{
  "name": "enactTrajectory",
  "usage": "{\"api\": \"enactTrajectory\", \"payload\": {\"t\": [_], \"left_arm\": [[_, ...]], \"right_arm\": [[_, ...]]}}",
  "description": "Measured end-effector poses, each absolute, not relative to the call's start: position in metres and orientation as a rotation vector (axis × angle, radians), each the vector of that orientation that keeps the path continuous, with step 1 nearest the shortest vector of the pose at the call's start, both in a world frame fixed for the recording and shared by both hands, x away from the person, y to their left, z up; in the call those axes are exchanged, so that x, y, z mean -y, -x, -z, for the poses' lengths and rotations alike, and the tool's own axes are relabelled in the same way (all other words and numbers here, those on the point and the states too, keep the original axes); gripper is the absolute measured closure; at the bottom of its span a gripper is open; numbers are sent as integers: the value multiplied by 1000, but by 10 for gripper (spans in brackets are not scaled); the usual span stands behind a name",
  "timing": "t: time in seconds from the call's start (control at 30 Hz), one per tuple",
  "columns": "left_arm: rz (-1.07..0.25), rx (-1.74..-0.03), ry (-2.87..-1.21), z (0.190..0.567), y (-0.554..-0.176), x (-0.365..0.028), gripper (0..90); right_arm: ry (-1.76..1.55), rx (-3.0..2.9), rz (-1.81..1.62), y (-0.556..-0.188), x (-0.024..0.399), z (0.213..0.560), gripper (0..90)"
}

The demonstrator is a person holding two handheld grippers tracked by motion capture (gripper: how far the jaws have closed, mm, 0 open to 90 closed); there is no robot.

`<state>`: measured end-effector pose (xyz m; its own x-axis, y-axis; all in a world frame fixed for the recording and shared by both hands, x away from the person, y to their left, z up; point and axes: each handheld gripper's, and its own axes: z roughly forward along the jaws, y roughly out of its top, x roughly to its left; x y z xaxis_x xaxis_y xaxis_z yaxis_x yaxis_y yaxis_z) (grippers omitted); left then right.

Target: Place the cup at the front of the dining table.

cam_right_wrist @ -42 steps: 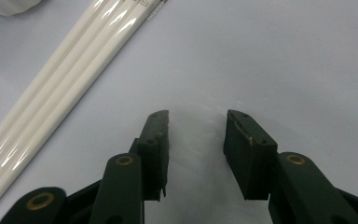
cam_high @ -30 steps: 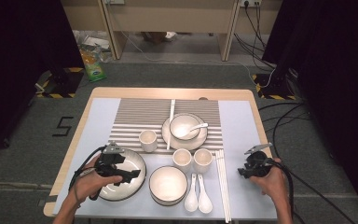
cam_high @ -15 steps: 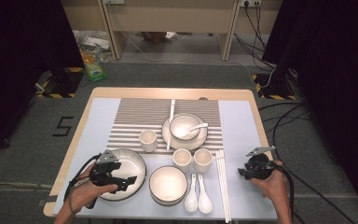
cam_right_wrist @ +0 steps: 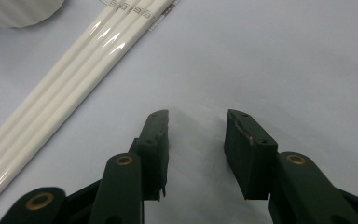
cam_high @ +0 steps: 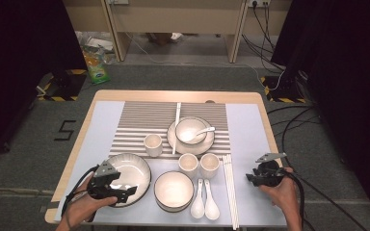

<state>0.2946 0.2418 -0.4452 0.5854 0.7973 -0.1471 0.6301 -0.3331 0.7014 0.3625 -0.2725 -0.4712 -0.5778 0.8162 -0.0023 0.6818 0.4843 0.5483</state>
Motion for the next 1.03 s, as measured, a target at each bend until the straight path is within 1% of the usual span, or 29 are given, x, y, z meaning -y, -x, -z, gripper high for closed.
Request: {"api": "enactTrajectory", "payload": {"t": [0.3,0.7,1.03], "left_arm": [[-297,-1137,-2035,448,-288,-245,158],[-304,-1140,-2043,448,-288,-246,158],[-306,-1137,-2017,449,-284,-248,158]], "right_arm": [[-1257,-2427,-803,-357,277,476,594],[-1264,-2405,-835,-354,278,478,593],[-1265,-2393,-856,-353,280,479,592]]}}
